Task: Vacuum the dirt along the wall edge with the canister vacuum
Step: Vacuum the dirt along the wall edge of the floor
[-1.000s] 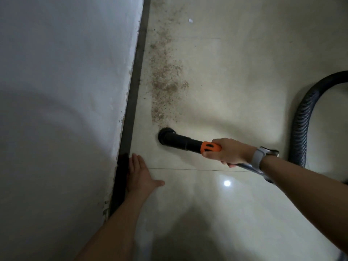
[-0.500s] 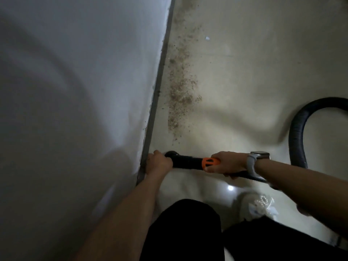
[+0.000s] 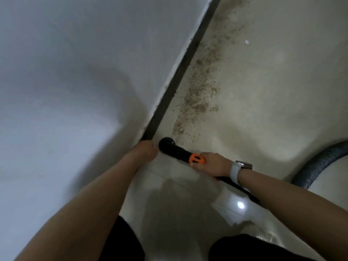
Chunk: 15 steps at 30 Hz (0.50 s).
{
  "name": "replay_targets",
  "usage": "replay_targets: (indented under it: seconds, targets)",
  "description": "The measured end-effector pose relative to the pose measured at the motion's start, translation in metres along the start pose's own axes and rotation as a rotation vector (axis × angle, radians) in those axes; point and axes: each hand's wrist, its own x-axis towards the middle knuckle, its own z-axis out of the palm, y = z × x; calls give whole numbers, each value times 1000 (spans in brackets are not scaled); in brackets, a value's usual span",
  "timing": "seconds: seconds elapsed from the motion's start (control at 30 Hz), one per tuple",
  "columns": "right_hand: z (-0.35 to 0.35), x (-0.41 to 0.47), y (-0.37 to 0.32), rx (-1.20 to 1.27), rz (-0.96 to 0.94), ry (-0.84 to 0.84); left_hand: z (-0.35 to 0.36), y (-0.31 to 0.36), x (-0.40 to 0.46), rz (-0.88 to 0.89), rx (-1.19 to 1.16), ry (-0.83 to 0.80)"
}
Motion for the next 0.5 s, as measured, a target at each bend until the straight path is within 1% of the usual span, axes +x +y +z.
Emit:
replay_targets:
  seconds: [0.03, 0.07, 0.1, 0.17, 0.23, 0.27, 0.3, 0.4, 0.5]
  targets:
    - [-2, 3, -1, 24, -18, -28, 1, 5, -7, -62, -45, 16]
    - [-4, 4, -1, 39, -30, -66, 7, 13, -15, -154, -159, 23]
    - [-6, 4, 0, 52, -39, -108, 16, 24, -24, -269, -339, 13]
    - [-7, 3, 2, 73, -55, -208, 42, 45, -40, -479, -800, -74]
    - [-4, 0, 5, 44, -79, -292, 73, 58, -47, -562, -1235, -152]
    - [-3, -1, 8, 36, -83, -317, 88, 62, -49, -575, -1413, -132]
    - [-1, -1, 10, 36, -82, -336, 102, 63, -48, -570, -1526, -77]
    - [4, 2, 14, 30, -94, -367, 134, 63, -39, -519, -1663, 125]
    - [9, 4, 20, 18, -136, -342, 147, 63, -31, -426, -1662, 251]
